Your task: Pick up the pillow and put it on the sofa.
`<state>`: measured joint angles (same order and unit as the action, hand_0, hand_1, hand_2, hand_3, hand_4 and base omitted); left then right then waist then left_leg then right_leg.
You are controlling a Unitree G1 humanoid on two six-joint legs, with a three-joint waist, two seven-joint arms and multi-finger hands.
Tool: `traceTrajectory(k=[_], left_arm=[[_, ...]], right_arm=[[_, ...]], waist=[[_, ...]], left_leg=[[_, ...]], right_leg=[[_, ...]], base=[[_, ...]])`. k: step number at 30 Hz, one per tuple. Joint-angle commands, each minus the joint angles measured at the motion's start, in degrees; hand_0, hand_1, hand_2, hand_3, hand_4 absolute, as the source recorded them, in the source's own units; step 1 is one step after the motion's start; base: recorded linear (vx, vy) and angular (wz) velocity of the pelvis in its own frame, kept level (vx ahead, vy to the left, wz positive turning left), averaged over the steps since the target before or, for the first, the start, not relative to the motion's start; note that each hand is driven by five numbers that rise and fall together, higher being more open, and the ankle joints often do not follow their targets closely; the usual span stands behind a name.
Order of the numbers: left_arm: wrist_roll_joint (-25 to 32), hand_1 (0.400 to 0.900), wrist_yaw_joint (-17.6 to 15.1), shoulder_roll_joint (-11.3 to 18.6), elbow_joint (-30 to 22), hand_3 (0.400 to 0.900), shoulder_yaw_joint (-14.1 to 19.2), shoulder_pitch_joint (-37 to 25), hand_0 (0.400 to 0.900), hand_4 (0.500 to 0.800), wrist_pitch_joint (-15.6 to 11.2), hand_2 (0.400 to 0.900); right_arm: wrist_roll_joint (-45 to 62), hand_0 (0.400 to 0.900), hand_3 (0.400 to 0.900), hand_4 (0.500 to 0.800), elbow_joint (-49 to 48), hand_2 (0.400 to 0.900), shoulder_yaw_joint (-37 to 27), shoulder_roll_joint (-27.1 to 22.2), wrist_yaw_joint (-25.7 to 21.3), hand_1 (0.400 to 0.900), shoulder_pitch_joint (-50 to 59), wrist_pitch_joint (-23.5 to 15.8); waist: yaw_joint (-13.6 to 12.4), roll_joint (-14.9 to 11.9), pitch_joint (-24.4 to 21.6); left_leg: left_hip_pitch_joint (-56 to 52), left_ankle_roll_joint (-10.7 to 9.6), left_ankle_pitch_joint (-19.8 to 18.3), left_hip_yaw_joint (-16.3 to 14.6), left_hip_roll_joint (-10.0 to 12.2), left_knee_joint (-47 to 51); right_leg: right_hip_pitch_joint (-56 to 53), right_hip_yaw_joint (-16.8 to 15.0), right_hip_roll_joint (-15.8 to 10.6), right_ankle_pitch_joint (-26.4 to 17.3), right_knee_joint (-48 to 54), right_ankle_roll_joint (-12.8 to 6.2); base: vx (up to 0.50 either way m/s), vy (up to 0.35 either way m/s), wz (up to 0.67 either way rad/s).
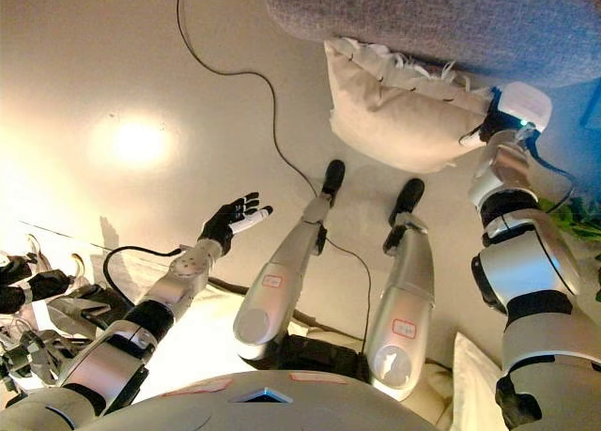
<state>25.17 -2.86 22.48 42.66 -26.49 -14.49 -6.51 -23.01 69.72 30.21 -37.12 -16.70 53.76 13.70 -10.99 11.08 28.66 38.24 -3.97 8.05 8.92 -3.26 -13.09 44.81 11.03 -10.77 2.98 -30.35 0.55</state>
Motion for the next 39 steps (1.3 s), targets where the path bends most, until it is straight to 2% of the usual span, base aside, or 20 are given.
traceTrajectory(k=[1,9,10,11,18,29,31,32,33,36,39], left_arm=[[4.2,0.9,-1.1,4.9,-3.8,0.9,2.6,5.7,0.9,0.8,-3.4,0.9],[6.9,0.9,0.1,7.6,-10.1,0.9,3.8,9.5,0.9,0.8,-6.8,0.9],[7.1,0.9,0.3,7.9,-10.6,0.9,3.6,10.2,0.9,0.8,-7.2,0.9],[7.2,0.9,0.2,8.2,-11.6,0.9,3.7,10.6,0.9,0.8,-7.2,0.9],[7.9,0.9,0.1,9.7,-15.0,0.9,3.9,12.6,0.9,0.8,-8.3,0.9],[7.5,0.9,0.4,10.6,-18.3,0.9,4.4,14.4,0.9,0.8,-9.7,0.9],[7.2,0.9,0.9,10.8,-18.6,0.9,4.7,14.5,0.9,0.8,-9.7,0.9],[7.0,0.9,1.1,11.1,-18.7,0.9,4.9,14.5,0.9,0.8,-9.7,0.9],[6.9,0.9,1.1,11.4,-18.9,0.9,4.9,14.6,0.9,0.8,-9.7,0.9],[7.0,0.9,1.6,12.0,-19.4,0.9,5.7,15.0,0.9,0.8,-9.3,0.9],[7.5,0.9,1.7,12.1,-19.6,0.9,5.7,15.6,0.9,0.8,-10.1,0.9]], right_arm=[[1.3,0.9,0.9,0.8,-1.3,0.9,3.9,-8.5,-0.5,0.9,7.5,1.2],[4.3,0.9,0.9,0.8,-2.3,0.9,6.8,-10.7,4.6,0.9,13.1,-0.9],[4.6,0.9,0.9,0.8,-2.4,0.9,7.1,-10.7,5.2,0.9,12.9,-1.2],[4.8,0.9,0.9,0.8,-2.7,0.9,7.3,-10.8,5.7,0.9,13.4,-1.0],[8.6,0.9,0.9,0.8,-3.5,0.9,9.1,-10.7,11.0,0.9,16.3,-2.6],[15.5,0.9,0.9,0.8,-4.2,0.9,9.0,-8.7,17.8,0.9,18.3,-3.8],[18.0,0.9,0.9,0.8,-4.2,0.9,8.7,-8.4,21.4,0.9,18.7,-4.4],[17.1,0.729,0.729,0.698,-4.4,0.729,8.6,-8.2,22.8,0.729,19.0,-5.1],[16.8,0.4,0.4,0.5,-4.4,0.4,8.7,-8.3,23.3,0.4,19.0,-5.6],[17.9,0.4,0.4,0.5,-4.8,0.4,9.3,-9.3,21.9,0.4,19.5,-5.4],[17.2,0.4,0.4,0.5,-4.8,0.4,9.0,-10.4,20.7,0.4,19.8,-5.3]], waist=[[-1.0,4.6,1.1],[-2.3,6.7,1.1],[-1.9,6.5,1.1],[-2.1,6.6,1.1],[-3.3,7.6,1.1],[-4.7,9.1,1.1],[-4.9,9.2,1.1],[-5.1,9.2,1.1],[-5.2,9.2,1.1],[-5.4,9.0,1.1],[-5.5,9.0,1.1]], left_leg=[[4.6,3.0,-3.8,-4.7,-0.4,-5.2],[11.7,3.9,-5.1,-4.8,-0.4,-10.5],[11.3,3.7,-7.3,-4.9,-1.0,-11.9],[12.4,3.8,-7.5,-5.1,-0.8,-12.6],[16.2,4.0,-7.9,-4.6,-1.1,-14.7],[17.3,3.5,-7.4,-4.6,-1.3,-14.3],[17.4,3.4,-7.5,-4.4,-1.4,-14.6],[17.6,3.4,-7.6,-4.2,-1.4,-14.8],[17.7,3.3,-7.7,-4.1,-1.4,-14.9],[17.8,3.3,-7.4,-3.9,-1.5,-14.8],[17.7,3.5,-7.2,-3.9,-1.5,-14.2]], right_leg=[[-1.1,-0.4,0.8,7.8,-5.5,-2.4],[6.6,-2.8,0.9,10.4,-12.4,-1.17],[6.4,-3.6,0.4,12.8,-14.1,-1.52],[7.6,-3.6,0.3,13.2,-15.3,-1.37],[11.3,-4.7,0.4,14.1,-18.0,-0.88],[13.0,-4.2,-0.2,14.1,-18.4,-0.8],[13.2,-4.2,-0.3,14.3,-18.7,-0.72],[13.4,-4.1,-0.5,14.3,-18.8,-0.78],[13.4,-4.0,-0.5,14.3,-18.8,-0.81],[13.6,-4.0,-0.3,14.2,-18.9,-0.81],[13.3,-3.7,-0.3,13.8,-18.2,-0.92]], base=[[-0.02,0.047,0.01],[0.01,0.016,0.04],[0.09,0.003,0.08],[0.09,-0.001,0.08],[0.01,0.003,0.05],[0.01,0.003,0.03],[0.02,-0.008,0.08],[0.02,-0.023,0.07],[0.02,-0.027,0.04],[0.01,0.007,-0.02],[0.01,0.037,-0.08]])
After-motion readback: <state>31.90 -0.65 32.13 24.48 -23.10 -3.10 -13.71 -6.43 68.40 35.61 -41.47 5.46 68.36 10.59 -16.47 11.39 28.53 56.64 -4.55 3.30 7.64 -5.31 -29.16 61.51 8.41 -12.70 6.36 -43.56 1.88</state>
